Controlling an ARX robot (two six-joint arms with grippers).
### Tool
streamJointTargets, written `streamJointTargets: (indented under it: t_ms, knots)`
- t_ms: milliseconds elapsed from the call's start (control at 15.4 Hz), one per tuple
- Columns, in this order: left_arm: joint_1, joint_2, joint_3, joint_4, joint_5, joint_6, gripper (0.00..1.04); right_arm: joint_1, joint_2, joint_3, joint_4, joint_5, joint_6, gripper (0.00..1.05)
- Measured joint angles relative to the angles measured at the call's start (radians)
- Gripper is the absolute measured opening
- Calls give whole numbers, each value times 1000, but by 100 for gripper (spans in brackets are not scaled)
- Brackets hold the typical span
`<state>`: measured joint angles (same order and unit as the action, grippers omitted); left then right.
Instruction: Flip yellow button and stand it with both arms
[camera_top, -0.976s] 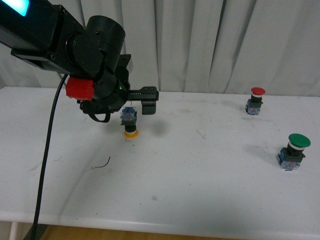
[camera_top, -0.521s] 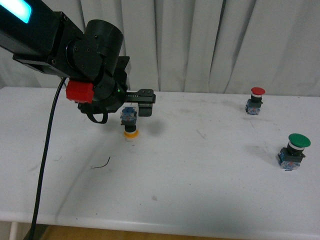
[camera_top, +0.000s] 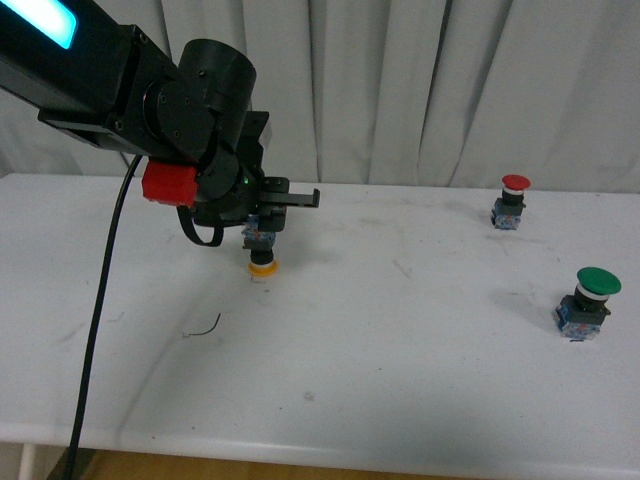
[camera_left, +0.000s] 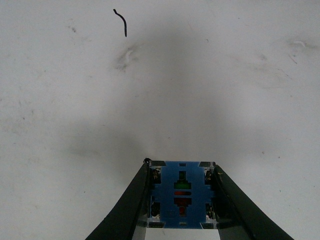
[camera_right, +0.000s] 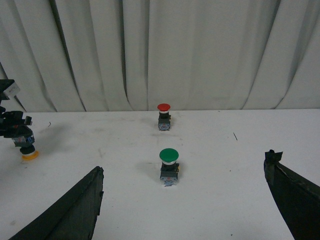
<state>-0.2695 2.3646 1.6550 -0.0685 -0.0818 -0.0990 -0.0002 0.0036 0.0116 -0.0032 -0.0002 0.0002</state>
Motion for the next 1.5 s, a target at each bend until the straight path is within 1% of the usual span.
streamJointTargets:
  t_ms: [325,521,716,911,976,1107,1172,1302,1367,1497]
  knots:
    - [-5,-42,-44,25,12,2,31,0,0,0,0,0,0,98]
    - [-24,-201,-172,128,46,6,31,0,0,0,0,0,0,98]
    - [-64,-447,-370,251,58,38,31,0,0,0,0,0,0,98]
    - [-116,-668,-623,339,48,77,31,0,0,0,0,0,0,98]
    - [-119,-724,-701,367,37,82,31,0,0,0,0,0,0,98]
    - [-85,-803,-797,395,29,80,31,0,0,0,0,0,0,98]
    - [-58,-861,-852,414,54,63,31,0,0,0,0,0,0,98]
    - [-33,-961,-930,486,192,-27,31,0,0,0,0,0,0,98]
    - [-14,-994,-958,526,275,-84,31,0,0,0,0,0,0,98]
    - [85,-1045,-1045,659,457,-268,31,0,0,0,0,0,0,98]
